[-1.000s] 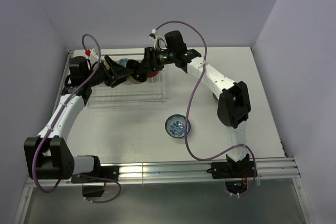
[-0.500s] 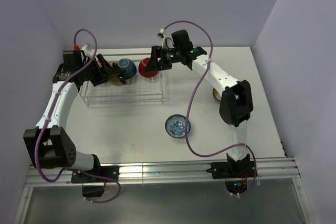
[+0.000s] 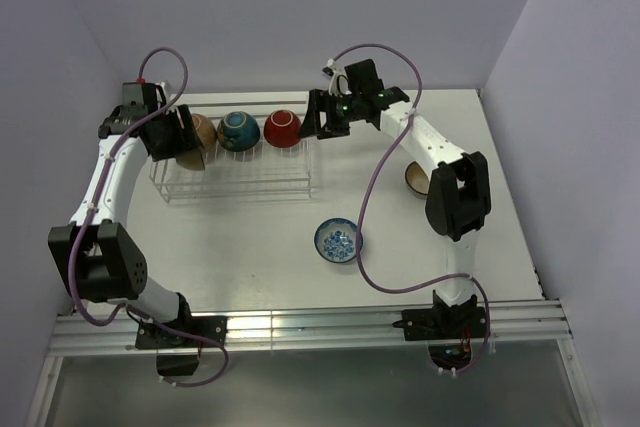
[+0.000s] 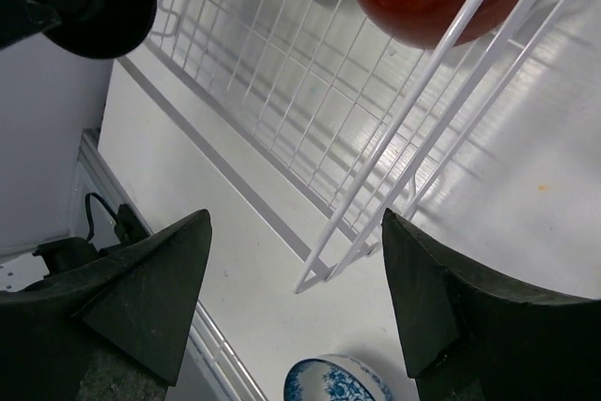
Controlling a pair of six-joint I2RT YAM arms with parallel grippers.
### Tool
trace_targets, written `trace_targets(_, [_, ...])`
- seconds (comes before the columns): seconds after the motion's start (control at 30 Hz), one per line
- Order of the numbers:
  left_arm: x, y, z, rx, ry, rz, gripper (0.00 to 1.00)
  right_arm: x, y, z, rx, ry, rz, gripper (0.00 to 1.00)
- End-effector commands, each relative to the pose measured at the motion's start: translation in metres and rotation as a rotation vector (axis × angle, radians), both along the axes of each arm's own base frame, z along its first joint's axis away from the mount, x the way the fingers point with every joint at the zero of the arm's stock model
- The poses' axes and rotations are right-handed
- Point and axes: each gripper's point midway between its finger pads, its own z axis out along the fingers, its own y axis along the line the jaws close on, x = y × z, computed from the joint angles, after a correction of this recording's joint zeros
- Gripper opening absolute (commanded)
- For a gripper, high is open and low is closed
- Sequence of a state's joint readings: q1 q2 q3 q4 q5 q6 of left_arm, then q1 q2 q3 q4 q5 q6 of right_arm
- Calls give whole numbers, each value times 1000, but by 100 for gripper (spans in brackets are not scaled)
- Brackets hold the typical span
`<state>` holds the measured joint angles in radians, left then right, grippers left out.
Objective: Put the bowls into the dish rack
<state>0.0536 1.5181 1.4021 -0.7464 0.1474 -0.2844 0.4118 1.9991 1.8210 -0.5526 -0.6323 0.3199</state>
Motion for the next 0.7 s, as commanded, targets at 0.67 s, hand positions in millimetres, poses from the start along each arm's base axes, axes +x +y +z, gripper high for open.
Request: trace_targets(0.67, [32, 43, 20, 478, 1, -39, 0, -9, 8, -34, 3, 121, 22, 72])
